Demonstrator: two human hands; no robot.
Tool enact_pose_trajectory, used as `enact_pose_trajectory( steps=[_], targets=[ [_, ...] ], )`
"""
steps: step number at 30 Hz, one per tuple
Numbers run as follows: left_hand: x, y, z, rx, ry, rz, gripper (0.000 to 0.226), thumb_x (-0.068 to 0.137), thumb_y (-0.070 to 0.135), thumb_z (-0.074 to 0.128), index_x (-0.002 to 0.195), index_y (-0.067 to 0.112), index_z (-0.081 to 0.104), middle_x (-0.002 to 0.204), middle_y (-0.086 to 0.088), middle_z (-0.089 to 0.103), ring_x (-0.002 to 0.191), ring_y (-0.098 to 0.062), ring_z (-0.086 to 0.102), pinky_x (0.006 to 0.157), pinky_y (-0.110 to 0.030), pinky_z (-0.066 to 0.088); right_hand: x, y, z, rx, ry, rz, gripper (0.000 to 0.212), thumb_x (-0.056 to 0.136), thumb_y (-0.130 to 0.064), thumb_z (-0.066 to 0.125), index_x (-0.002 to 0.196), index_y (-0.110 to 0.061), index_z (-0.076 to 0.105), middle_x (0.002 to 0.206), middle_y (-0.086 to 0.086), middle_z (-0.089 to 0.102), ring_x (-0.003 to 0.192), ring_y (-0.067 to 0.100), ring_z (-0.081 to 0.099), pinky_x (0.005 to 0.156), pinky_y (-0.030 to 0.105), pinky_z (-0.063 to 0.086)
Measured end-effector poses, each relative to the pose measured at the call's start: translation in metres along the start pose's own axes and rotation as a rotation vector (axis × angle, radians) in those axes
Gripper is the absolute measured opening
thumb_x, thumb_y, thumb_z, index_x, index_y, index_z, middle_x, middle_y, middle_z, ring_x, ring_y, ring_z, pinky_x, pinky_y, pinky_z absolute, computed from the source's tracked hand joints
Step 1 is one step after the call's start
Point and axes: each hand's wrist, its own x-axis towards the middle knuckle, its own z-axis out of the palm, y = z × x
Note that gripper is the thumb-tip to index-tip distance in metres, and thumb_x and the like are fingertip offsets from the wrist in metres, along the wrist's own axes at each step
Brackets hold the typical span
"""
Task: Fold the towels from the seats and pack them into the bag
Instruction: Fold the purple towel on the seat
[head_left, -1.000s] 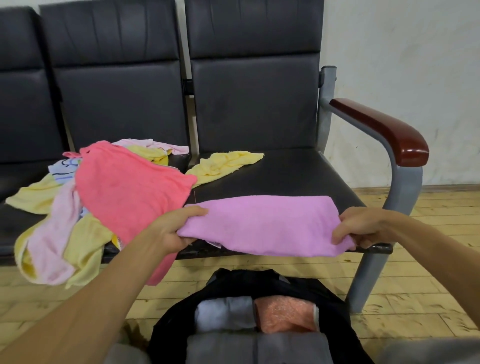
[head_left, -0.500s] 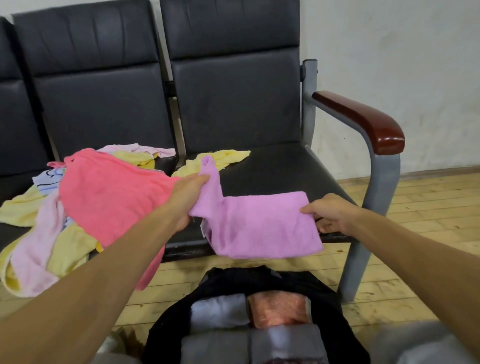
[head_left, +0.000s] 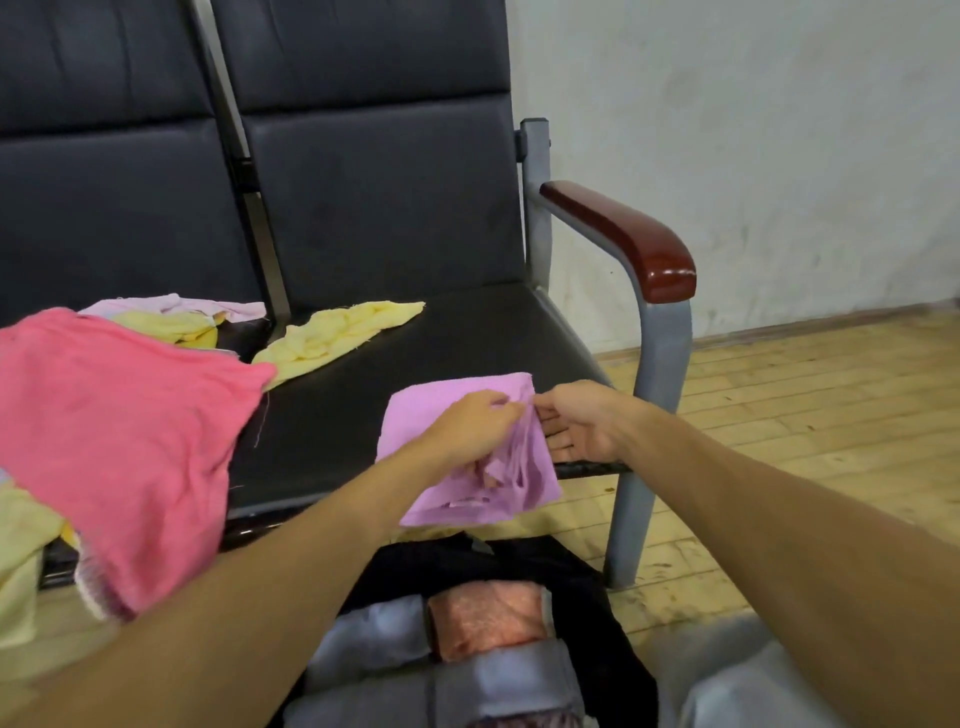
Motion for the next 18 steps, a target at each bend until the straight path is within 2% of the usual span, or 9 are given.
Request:
enact_pose_trajectory(
  steps=[2, 4, 6, 8, 11, 13, 14, 16, 18],
  targets=[
    [-0.001, -0.004, 0.002, 0.000, -0.058, -0.025, 0.033, 0.104, 0.034, 0.030, 0.111, 0.016, 0.057, 0.077, -0.008, 0.070, 0.053, -0.021, 0.059, 0.045, -0.023, 0.041, -0.001, 0.000, 0.000, 0.020, -0.004, 0.005, 0.034, 0.101, -0.029, 0.051, 0.115, 0.000, 0.063, 0.111, 0.015, 0.068, 0.097, 0.027, 0.066, 0.075, 0.035, 0.055],
    [-0.004, -0.013, -0.004, -0.038, -0.007, -0.014, 0.027, 0.103, 0.030, 0.032, 0.115, 0.019, 0.053, 0.081, -0.008, 0.072, 0.053, -0.019, 0.058, 0.044, -0.020, 0.040, -0.003, -0.001, 0.001, 0.014, -0.005, -0.009, 0.038, 0.099, -0.034, 0.055, 0.120, -0.001, 0.060, 0.112, 0.015, 0.067, 0.097, 0.027, 0.066, 0.074, 0.036, 0.055],
    [-0.009, -0.029, -0.019, 0.030, 0.135, 0.021, 0.026, 0.099, 0.022, 0.041, 0.122, 0.026, 0.052, 0.097, -0.005, 0.070, 0.069, -0.015, 0.061, 0.057, -0.021, 0.045, -0.004, -0.002, 0.001, -0.012, 0.002, -0.037, 0.041, 0.093, -0.031, 0.066, 0.123, -0.004, 0.058, 0.114, 0.015, 0.066, 0.100, 0.028, 0.065, 0.081, 0.040, 0.056],
    [-0.015, -0.053, -0.035, 0.179, 0.282, 0.026, 0.031, 0.096, 0.019, 0.049, 0.127, 0.023, 0.052, 0.116, 0.000, 0.057, 0.093, -0.015, 0.058, 0.074, -0.026, 0.049, -0.005, -0.001, 0.003, -0.059, 0.011, -0.057, 0.048, 0.084, -0.026, 0.076, 0.122, -0.005, 0.056, 0.116, 0.015, 0.065, 0.103, 0.030, 0.064, 0.091, 0.044, 0.054],
    [-0.028, -0.088, -0.049, 0.306, 0.338, -0.079, 0.037, 0.093, 0.034, 0.058, 0.124, 0.015, 0.050, 0.118, -0.001, 0.037, 0.114, -0.021, 0.043, 0.094, -0.035, 0.042, -0.004, 0.000, 0.009, -0.193, 0.059, -0.107, 0.053, 0.078, -0.019, 0.082, 0.121, -0.002, 0.056, 0.111, 0.013, 0.067, 0.096, 0.027, 0.066, 0.081, 0.039, 0.057],
    [-0.035, -0.102, -0.050, 0.331, 0.318, -0.133, 0.043, 0.090, 0.047, 0.060, 0.117, 0.015, 0.054, 0.114, -0.001, 0.035, 0.108, -0.019, 0.032, 0.091, -0.033, 0.034, -0.004, 0.001, 0.016, -0.275, 0.079, -0.144, 0.046, 0.079, -0.014, 0.080, 0.118, -0.001, 0.058, 0.108, 0.012, 0.067, 0.093, 0.025, 0.065, 0.071, 0.033, 0.056],
    [-0.037, -0.106, -0.048, 0.321, 0.335, -0.130, 0.043, 0.088, 0.050, 0.060, 0.113, 0.016, 0.055, 0.112, -0.001, 0.036, 0.105, -0.018, 0.030, 0.089, -0.032, 0.033, -0.004, 0.001, 0.021, -0.313, 0.090, -0.161, 0.043, 0.080, -0.014, 0.078, 0.116, -0.001, 0.059, 0.108, 0.012, 0.067, 0.093, 0.025, 0.065, 0.072, 0.033, 0.056],
    [-0.040, -0.109, -0.041, 0.301, 0.399, -0.113, 0.038, 0.088, 0.049, 0.062, 0.105, 0.016, 0.053, 0.108, -0.001, 0.039, 0.102, -0.020, 0.034, 0.086, -0.034, 0.033, -0.003, 0.001, 0.028, -0.412, 0.115, -0.201, 0.037, 0.082, -0.017, 0.076, 0.112, -0.003, 0.061, 0.107, 0.010, 0.067, 0.095, 0.024, 0.065, 0.081, 0.035, 0.056],
    [-0.044, -0.110, -0.035, 0.280, 0.467, -0.093, 0.031, 0.090, 0.040, 0.062, 0.098, 0.013, 0.049, 0.101, -0.002, 0.042, 0.100, -0.025, 0.041, 0.081, -0.037, 0.035, -0.006, 0.000, 0.035, -0.536, 0.116, -0.256, 0.032, 0.084, -0.023, 0.072, 0.110, -0.007, 0.062, 0.107, 0.006, 0.065, 0.096, 0.020, 0.063, 0.081, 0.032, 0.053]
  ],
)
